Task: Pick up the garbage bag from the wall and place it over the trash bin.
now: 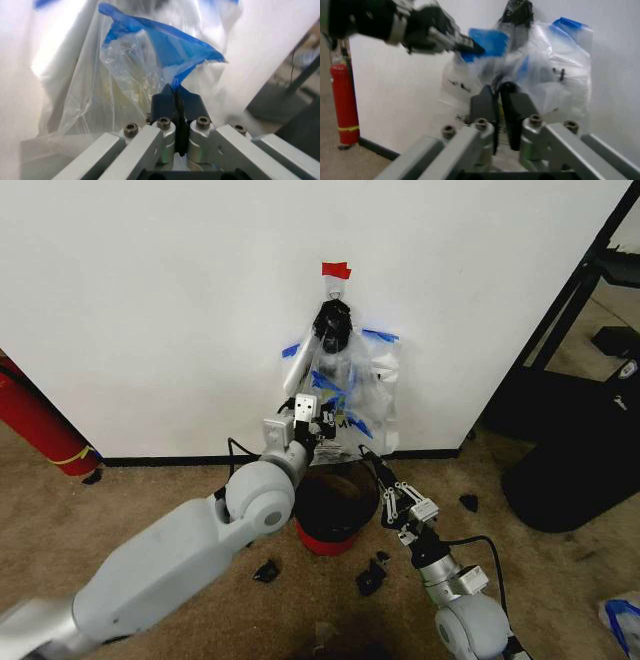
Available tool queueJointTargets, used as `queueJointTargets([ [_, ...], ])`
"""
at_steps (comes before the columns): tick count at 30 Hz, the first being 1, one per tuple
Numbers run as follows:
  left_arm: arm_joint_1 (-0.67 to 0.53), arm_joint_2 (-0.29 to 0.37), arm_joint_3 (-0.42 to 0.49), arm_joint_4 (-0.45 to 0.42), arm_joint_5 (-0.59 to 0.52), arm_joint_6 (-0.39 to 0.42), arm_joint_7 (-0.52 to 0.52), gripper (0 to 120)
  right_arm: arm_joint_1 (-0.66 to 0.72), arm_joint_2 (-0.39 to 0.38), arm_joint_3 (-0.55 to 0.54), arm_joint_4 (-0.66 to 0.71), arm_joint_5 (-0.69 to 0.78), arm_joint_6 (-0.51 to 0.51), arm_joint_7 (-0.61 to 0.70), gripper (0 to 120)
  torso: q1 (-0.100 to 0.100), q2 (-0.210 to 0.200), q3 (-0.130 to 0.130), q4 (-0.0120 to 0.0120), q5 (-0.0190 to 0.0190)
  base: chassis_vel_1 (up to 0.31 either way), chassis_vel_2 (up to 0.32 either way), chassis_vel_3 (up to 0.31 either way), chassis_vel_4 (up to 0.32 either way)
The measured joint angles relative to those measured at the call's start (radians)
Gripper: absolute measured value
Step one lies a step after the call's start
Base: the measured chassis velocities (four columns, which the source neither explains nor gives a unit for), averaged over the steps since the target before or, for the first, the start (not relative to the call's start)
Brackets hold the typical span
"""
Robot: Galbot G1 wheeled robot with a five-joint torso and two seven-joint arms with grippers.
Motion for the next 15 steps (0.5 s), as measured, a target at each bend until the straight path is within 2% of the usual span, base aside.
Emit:
queueJointTargets([
  [4, 0.036, -0.015, -0.033, -0.027, 0.0, -0.011, -0.005, 0, -0.022, -0.022, 0.018, 0.024, -0.005, -0.017, 0.015, 16, 0.0, 0.0, 0.0, -0.0001, 0.0, 0.0, 0.0, 0.0, 0.0],
  [5, 0.058, -0.026, -0.046, -0.043, 0.001, -0.017, -0.01, 0, -0.045, -0.048, 0.033, 0.043, -0.007, -0.024, 0.036, 25, 0.0, 0.0, 0.0, -0.0001, 0.0001, 0.0, 0.0, 0.0, 0.0],
  [10, 0.114, -0.053, -0.084, -0.069, 0.006, -0.021, -0.005, 0, -0.144, -0.14, 0.076, 0.109, -0.025, -0.026, 0.077, 45, 0.0, 0.0, 0.0, -0.0003, 0.0003, 0.0, 0.0, 0.0, 0.0],
  [11, 0.114, -0.053, -0.084, -0.069, 0.006, -0.021, -0.005, 0, -0.144, -0.14, 0.076, 0.109, -0.025, -0.026, 0.077, 45, 0.0, 0.0, 0.0, -0.0003, 0.0003, 0.0, 0.0, 0.0, 0.0],
  [15, 0.149, -0.075, -0.091, -0.075, 0.026, -0.034, 0.012, 0, -0.175, -0.223, 0.101, 0.15, -0.016, -0.055, 0.099, 61, 0.0, 0.0, 0.0, -0.0003, 0.0, 0.0, 0.0, 0.0, 0.0],
])
